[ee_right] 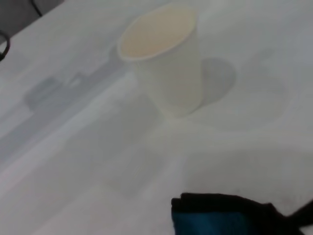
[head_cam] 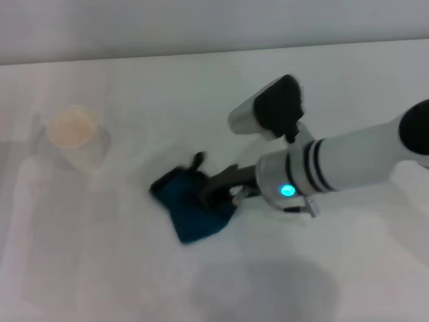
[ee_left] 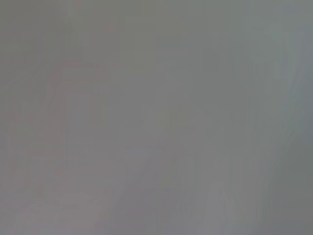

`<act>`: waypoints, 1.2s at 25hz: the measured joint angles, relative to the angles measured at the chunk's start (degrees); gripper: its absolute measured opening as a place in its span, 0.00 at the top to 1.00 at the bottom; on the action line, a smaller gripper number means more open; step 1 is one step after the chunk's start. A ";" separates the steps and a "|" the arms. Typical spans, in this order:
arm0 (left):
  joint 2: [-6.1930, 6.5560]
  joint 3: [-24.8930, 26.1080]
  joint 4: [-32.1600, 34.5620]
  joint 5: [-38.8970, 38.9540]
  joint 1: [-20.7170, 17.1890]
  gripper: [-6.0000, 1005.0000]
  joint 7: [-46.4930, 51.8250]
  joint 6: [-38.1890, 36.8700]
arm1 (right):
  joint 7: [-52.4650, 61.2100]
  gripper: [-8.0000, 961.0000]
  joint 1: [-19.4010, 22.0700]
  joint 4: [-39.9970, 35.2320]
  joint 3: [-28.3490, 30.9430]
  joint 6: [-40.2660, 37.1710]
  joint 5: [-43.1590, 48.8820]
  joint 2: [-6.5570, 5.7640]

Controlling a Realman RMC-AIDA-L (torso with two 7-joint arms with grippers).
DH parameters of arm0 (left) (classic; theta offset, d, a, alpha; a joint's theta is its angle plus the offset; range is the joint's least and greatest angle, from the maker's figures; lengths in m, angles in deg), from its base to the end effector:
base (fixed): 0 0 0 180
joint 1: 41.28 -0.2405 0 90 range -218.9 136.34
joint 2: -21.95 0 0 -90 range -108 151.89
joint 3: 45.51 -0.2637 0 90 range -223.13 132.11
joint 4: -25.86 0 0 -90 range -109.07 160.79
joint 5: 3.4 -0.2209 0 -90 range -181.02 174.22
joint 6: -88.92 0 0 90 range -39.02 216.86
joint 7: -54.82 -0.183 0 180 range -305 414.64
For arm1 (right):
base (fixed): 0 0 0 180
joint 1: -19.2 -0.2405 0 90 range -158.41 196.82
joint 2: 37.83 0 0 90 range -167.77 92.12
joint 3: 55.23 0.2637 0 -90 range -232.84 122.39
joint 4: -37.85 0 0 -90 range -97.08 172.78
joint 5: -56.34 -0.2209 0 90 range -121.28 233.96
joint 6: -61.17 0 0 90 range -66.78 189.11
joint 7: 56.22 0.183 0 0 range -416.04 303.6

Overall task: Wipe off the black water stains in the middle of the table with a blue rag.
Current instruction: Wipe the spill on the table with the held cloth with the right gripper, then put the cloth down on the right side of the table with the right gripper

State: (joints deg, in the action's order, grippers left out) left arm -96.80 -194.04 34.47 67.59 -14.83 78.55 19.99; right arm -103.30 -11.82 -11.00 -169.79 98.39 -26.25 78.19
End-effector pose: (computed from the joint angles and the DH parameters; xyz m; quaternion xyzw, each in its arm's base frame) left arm -0.3392 0.3796 -0.0180 -0.6264 -0.3357 -0.3962 0.5813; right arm 0.2165 0.3600 -0.1751 -0.9144 0.3731 0.0452 0.1504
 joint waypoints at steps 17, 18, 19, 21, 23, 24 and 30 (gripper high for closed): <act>0.11 0.35 -0.86 -0.52 0.22 0.12 0.00 -0.37 | -13.18 0.90 10.80 4.32 30.95 8.18 -1.68 -1.11; 0.11 0.35 -0.87 -0.52 0.22 0.12 0.00 -0.37 | -13.54 0.90 11.45 4.15 32.02 8.69 -1.68 -1.12; 0.10 0.35 -0.88 -0.52 0.23 0.12 0.00 -0.37 | -13.73 0.90 11.96 3.83 32.57 8.92 -1.68 -1.15; 0.11 0.35 -0.88 -0.52 0.30 0.12 0.00 -0.37 | -13.97 0.90 13.18 3.01 33.23 8.98 -1.68 -1.28; 0.13 0.35 -0.89 -0.52 0.33 0.12 0.00 -0.38 | -13.99 0.90 13.34 2.88 33.27 8.91 -1.69 -1.31; 0.13 0.34 -0.91 -0.52 0.32 0.12 0.00 -0.38 | -14.00 0.90 13.36 2.86 33.38 8.86 -1.69 -1.33; 0.09 0.42 -0.97 -0.26 0.37 0.12 0.00 -0.38 | -14.91 0.90 13.13 2.98 33.96 9.40 -1.66 -1.41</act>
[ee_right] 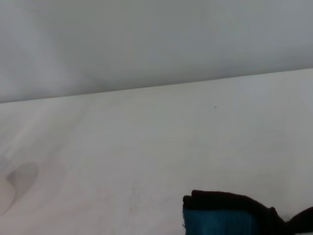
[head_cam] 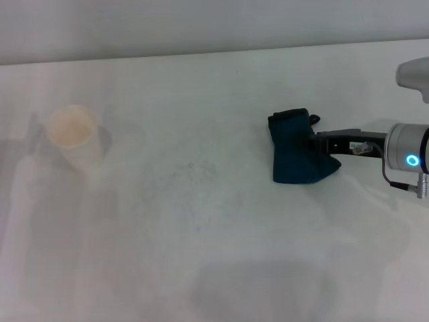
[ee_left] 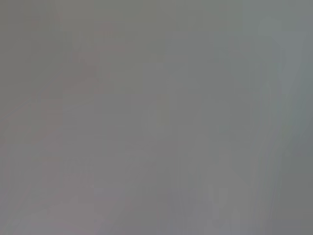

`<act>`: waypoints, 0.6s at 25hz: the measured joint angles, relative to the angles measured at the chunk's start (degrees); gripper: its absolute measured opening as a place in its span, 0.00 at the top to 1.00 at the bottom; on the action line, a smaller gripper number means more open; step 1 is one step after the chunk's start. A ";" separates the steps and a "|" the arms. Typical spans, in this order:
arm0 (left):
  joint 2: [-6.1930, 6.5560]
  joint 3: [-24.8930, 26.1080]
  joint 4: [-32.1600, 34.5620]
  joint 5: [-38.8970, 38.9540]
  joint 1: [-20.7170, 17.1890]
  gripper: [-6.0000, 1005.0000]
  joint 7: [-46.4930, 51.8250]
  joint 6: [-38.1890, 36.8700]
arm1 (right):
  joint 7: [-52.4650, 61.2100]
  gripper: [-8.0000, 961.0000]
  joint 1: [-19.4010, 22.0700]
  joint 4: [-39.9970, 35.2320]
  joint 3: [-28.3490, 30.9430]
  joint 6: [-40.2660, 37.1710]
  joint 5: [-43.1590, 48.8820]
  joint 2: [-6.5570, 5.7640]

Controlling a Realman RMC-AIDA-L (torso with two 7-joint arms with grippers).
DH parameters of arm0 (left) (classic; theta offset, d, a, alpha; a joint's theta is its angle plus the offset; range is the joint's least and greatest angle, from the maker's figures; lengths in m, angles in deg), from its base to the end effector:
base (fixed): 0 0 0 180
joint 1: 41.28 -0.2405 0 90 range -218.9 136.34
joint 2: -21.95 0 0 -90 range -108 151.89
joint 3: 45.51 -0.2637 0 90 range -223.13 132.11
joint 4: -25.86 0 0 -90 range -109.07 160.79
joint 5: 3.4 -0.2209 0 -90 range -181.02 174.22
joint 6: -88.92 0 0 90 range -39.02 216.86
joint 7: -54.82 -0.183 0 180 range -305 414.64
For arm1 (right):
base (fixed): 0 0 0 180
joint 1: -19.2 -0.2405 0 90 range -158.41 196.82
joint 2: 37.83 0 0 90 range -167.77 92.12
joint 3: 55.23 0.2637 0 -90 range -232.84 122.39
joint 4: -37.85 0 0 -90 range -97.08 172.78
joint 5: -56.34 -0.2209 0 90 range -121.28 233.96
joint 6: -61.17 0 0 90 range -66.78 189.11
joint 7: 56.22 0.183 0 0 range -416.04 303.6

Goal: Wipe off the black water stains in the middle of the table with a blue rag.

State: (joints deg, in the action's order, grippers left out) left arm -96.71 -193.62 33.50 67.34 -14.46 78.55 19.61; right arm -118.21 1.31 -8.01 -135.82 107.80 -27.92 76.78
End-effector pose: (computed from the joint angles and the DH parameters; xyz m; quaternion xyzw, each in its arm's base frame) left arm -0.3404 0.3814 -0.0132 -0.6269 -0.3285 -0.3941 0.5864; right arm 0.3298 0.3774 -0.0569 -0.8106 0.4949 0.1474 0.2763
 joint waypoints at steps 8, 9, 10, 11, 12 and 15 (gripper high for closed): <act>0.09 0.10 0.00 0.11 0.07 0.12 0.00 -0.09 | -9.69 0.84 0.67 0.43 0.07 1.98 -4.31 0.07; 0.09 0.10 0.00 0.11 0.07 0.12 0.00 -0.10 | -10.54 0.82 0.91 0.56 0.10 2.00 -5.45 0.07; 0.10 0.10 0.00 0.12 0.06 0.12 0.00 -0.10 | -11.37 0.80 1.15 0.60 0.24 2.01 -6.56 0.06; 0.10 0.10 -0.02 0.14 0.03 0.12 0.00 -0.11 | -12.05 0.78 1.32 0.62 0.66 2.03 -7.47 0.05; 0.10 0.10 -0.06 0.15 0.01 0.12 0.00 -0.11 | -12.52 0.76 1.45 0.63 1.07 2.04 -8.08 0.02; 0.06 0.11 -0.31 0.04 0.02 0.12 0.00 -0.12 | -13.40 0.70 1.68 0.64 3.29 2.43 -8.74 0.00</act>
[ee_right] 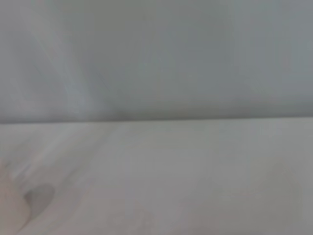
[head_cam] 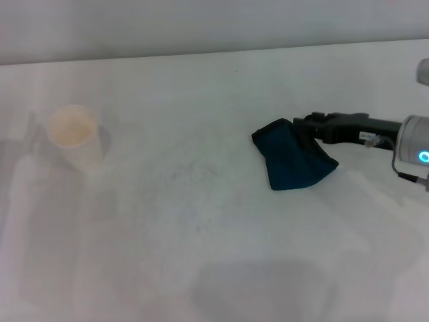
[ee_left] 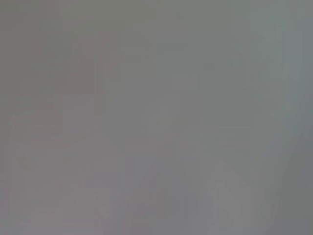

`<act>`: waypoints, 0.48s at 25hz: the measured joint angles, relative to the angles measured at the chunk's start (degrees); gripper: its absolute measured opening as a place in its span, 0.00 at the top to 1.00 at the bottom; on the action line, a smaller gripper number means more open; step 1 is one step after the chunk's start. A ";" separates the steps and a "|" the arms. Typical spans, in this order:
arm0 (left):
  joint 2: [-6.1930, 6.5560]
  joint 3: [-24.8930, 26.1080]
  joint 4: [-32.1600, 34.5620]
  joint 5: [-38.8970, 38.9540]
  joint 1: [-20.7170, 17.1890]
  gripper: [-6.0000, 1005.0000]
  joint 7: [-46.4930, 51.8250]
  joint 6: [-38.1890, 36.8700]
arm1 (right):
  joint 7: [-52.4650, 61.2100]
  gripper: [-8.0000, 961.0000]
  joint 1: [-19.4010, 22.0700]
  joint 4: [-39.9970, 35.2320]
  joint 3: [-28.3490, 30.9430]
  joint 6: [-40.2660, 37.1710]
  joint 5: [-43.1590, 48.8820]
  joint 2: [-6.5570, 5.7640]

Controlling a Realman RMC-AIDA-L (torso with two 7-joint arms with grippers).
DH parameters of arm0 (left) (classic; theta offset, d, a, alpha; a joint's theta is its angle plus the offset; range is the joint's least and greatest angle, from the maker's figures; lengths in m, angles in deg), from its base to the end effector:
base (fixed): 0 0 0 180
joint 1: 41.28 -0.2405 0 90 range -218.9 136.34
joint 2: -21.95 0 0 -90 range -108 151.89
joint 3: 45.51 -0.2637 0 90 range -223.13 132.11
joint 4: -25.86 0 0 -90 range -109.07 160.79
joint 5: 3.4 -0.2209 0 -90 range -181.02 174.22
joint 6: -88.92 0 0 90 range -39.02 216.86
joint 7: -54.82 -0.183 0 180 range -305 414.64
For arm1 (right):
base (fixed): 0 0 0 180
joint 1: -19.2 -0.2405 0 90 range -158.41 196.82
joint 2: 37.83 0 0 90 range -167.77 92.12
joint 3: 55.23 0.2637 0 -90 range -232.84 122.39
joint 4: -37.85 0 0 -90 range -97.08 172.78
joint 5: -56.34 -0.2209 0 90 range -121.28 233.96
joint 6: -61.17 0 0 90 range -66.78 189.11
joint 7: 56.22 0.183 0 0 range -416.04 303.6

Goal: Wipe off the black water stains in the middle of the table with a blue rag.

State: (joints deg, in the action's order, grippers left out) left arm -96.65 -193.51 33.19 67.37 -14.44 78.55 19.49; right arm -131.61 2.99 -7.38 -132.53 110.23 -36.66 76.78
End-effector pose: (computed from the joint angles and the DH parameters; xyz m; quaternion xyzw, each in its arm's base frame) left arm -0.3417 0.3815 -0.0112 -0.6262 -0.3268 -0.3929 0.5888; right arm 0.3274 0.3778 -0.0402 -0.8226 0.4458 0.1925 0.2957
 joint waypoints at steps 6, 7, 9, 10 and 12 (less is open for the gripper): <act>0.05 -0.13 -0.17 -0.19 0.02 0.12 0.00 -0.01 | -7.19 0.43 -0.02 1.37 5.88 4.23 -11.47 0.05; 0.07 -0.24 -0.27 -0.23 0.05 0.12 0.00 -0.01 | -9.44 0.36 -0.07 2.21 6.92 5.60 -15.08 0.06; 0.07 -0.35 -0.56 -0.25 0.05 0.12 0.00 -0.01 | -14.38 0.21 -0.19 4.11 8.96 9.27 -22.03 0.07; 0.07 -0.36 -0.73 -0.26 0.05 0.12 0.00 -0.01 | -16.63 0.20 -0.29 5.30 10.16 11.25 -24.98 0.08; 0.07 -0.36 -0.81 -0.28 0.05 0.12 0.00 -0.01 | -21.00 0.19 -0.47 7.74 12.47 14.35 -29.92 0.09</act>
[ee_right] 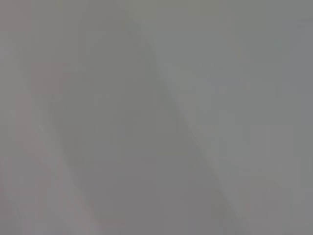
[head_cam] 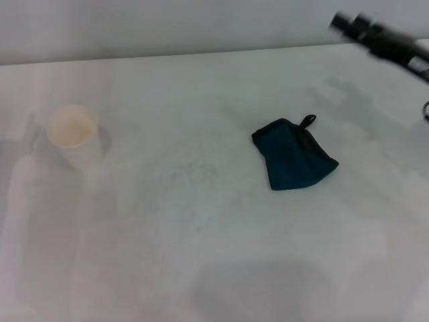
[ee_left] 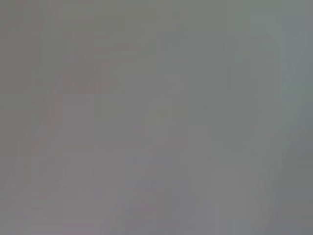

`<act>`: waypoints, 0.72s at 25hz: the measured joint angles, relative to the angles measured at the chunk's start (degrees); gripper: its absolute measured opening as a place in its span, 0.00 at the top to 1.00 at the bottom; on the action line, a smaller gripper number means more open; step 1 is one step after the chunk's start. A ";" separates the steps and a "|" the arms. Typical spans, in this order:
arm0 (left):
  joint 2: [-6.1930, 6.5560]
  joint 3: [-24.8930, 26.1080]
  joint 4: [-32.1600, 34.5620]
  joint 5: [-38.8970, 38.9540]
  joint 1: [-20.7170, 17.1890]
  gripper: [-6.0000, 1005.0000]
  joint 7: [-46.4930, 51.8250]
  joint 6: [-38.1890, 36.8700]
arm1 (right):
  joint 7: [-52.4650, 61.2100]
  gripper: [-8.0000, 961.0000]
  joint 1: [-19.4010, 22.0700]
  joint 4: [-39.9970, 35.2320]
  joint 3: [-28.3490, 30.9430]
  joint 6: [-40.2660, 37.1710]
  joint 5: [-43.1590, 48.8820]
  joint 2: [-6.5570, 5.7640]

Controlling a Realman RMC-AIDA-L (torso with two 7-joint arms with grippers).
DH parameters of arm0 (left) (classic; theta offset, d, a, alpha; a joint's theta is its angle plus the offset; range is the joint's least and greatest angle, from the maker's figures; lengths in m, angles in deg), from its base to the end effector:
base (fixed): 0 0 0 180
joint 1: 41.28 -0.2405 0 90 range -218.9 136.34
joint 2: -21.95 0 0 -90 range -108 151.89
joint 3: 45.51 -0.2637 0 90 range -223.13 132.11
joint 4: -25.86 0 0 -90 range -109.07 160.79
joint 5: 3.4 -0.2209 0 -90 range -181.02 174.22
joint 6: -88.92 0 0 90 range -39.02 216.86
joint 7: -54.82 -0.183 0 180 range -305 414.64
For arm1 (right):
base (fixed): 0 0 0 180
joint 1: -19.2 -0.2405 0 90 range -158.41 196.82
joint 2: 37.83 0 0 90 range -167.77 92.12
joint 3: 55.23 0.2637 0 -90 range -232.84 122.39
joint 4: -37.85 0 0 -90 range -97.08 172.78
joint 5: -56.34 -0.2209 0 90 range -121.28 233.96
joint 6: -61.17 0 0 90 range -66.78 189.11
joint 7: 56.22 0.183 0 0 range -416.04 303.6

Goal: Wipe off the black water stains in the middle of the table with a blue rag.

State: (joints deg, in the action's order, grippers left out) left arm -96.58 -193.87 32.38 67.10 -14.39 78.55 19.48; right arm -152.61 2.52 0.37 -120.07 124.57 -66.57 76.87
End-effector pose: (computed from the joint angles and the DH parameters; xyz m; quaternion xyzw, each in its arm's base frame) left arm -0.3439 0.3811 -0.0100 -0.6312 -0.3226 -0.3864 0.5900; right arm 0.3022 0.3923 0.0380 -0.7405 0.3816 0.4297 0.3483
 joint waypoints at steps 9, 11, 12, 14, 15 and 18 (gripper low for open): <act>-0.04 -0.09 0.00 -0.10 -0.16 0.12 3.96 -0.08 | -38.23 0.18 -0.58 17.84 4.56 8.39 -19.44 0.30; -0.04 -0.09 0.00 -0.10 -0.03 0.12 4.91 -0.10 | -44.69 0.18 -1.42 21.64 4.64 8.01 -21.30 0.33; -0.04 -0.09 0.01 -0.10 0.01 0.12 5.05 -0.11 | -47.25 0.18 -1.85 23.23 4.76 7.08 -21.78 0.36; -0.04 -0.17 0.23 -0.40 0.13 0.12 5.27 -0.19 | -50.56 0.18 -2.41 25.03 5.09 4.57 -22.05 0.40; -0.04 -0.21 0.34 -0.79 0.28 0.12 5.46 -0.32 | -51.47 0.18 -2.55 25.71 5.29 3.31 -22.08 0.42; -0.08 -0.27 0.45 -1.84 0.68 0.12 6.04 -0.62 | -52.10 0.18 -2.68 26.81 5.58 1.42 -22.13 0.45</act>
State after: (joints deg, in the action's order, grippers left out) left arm -96.66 -194.14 32.83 65.26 -13.71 84.59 18.87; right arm -204.71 -0.16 27.18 -114.49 125.99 -88.71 77.32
